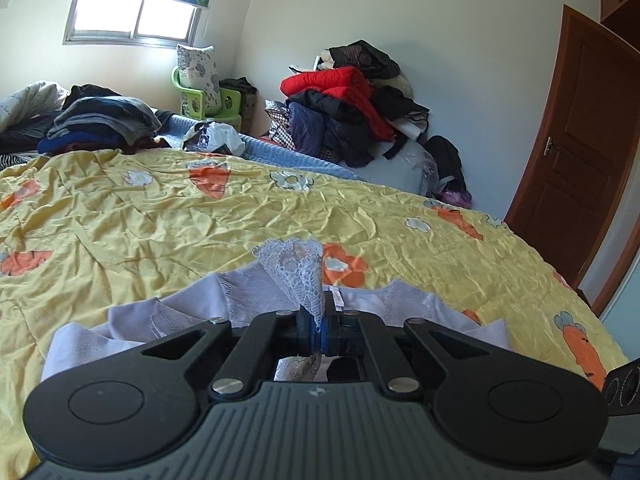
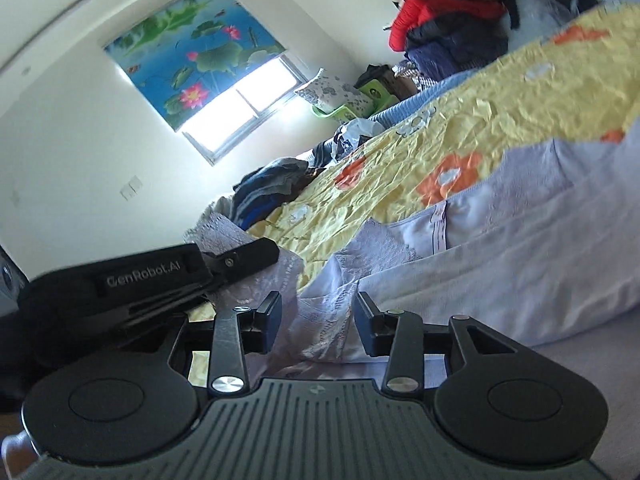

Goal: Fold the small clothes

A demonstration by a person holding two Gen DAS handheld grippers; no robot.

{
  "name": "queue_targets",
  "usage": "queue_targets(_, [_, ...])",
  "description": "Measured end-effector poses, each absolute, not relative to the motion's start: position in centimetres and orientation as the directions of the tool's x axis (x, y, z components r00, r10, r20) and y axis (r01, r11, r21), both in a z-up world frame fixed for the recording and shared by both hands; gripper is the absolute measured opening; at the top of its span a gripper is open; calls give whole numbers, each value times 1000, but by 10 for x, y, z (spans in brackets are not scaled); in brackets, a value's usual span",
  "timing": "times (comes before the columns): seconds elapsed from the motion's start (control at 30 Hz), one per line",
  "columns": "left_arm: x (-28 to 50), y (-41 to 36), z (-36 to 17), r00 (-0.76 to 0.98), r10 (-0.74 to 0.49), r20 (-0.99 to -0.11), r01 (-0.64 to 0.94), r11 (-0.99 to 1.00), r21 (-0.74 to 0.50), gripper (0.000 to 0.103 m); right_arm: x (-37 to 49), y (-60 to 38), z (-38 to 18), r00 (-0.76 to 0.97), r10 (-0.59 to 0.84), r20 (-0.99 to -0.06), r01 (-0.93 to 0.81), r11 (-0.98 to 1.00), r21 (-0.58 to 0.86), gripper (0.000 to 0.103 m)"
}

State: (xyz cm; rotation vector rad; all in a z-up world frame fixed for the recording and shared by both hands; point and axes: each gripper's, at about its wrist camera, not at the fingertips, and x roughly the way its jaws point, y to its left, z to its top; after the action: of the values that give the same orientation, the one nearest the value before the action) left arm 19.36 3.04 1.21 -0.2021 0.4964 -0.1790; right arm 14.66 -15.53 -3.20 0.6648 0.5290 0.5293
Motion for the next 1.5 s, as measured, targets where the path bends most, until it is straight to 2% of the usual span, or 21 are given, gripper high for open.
queue_targets(0.3, [204, 4, 16, 847, -262, -462, 155, 954, -255, 3, 153, -180, -35, 757, 604, -250, -245, 618, 747, 43])
queue_targets(0.67, [213, -48, 27, 833, -314, -455, 235, 946, -223, 3, 155, -227, -37, 811, 548, -207, -203, 594, 778, 43])
queue_targets(1.1, [231, -119, 8, 783, -369, -500, 299, 929, -218, 2, 159, -292, -56, 865, 434, -254, -87, 626, 775, 42])
queue_targets(1.5, [249, -156, -19, 737, -385, -556, 319, 923, -217, 3, 170, -323, -80, 869, 340, -358, 27, 692, 721, 43])
